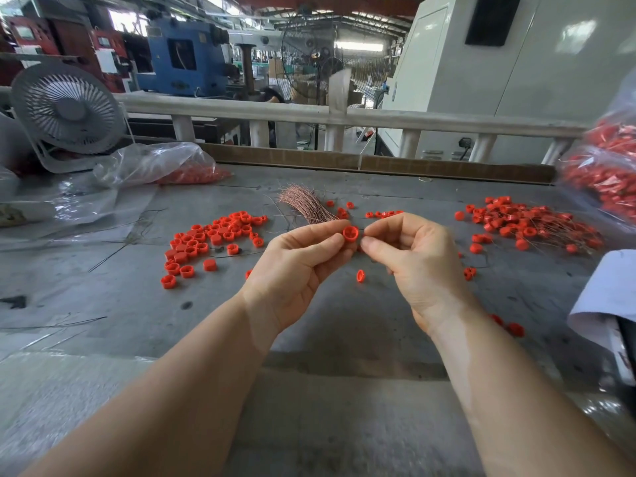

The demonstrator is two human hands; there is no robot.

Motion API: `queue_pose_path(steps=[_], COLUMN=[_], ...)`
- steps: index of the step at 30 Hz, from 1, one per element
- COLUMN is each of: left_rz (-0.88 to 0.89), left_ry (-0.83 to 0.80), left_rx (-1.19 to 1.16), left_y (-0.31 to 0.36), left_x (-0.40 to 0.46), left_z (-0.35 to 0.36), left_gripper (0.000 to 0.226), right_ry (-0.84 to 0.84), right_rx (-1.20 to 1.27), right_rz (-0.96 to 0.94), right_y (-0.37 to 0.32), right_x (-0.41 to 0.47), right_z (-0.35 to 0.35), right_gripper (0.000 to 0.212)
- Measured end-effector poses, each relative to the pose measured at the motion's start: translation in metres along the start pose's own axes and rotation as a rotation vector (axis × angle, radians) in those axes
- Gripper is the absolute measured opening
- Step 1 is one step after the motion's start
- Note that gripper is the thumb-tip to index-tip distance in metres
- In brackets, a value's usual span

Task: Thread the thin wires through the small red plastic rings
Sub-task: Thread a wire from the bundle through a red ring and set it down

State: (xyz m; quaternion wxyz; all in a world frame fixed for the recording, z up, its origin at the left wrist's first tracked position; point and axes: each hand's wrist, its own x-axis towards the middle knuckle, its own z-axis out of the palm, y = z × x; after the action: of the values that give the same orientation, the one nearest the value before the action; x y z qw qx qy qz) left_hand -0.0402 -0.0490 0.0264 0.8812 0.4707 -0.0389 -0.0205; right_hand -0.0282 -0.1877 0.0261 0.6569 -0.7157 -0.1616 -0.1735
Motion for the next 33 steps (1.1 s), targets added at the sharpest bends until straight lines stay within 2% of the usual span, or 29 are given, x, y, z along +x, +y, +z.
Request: queue_pose_path(steps=[6,12,18,23,33], left_rz=[-0.026,-0.034,-0.031,-0.028,-0.04], left_ry=[-0.013,-0.001,-0.012,-0.021,-0.087], left_rx=[-0.003,-0.017,-0.019,-0.029,-0.045], left_y=[0.0008,0.0005,0.0001,-0.0001,-0.0003], left_x=[-0.0012,-0.0005,-0.001,-0.0006,-0.0012], left_z=[0.0005,0.0017,0.001,0.0008,-0.0013], left_gripper=[0.031,0.023,0.028,0.02,0.021], right_ry=[0.007,0.004,-0.018,-0.028,-0.053], right_rx=[-0.011,-0.013,0.014,0.058,0.14], right_rz=[-0.008,-0.011,-0.009,0.005,0.031], right_y=[0.0008,0.0018,0.0013,0.0004,-0.0013], right_x=[0.0002,0.0006,0.0006,0.0,-0.0008], right_z=[-0.0002,-0.0007,-0.0002,0.0005,-0.0006], right_gripper=[0.021,0.021,0.023,0.026,0.02])
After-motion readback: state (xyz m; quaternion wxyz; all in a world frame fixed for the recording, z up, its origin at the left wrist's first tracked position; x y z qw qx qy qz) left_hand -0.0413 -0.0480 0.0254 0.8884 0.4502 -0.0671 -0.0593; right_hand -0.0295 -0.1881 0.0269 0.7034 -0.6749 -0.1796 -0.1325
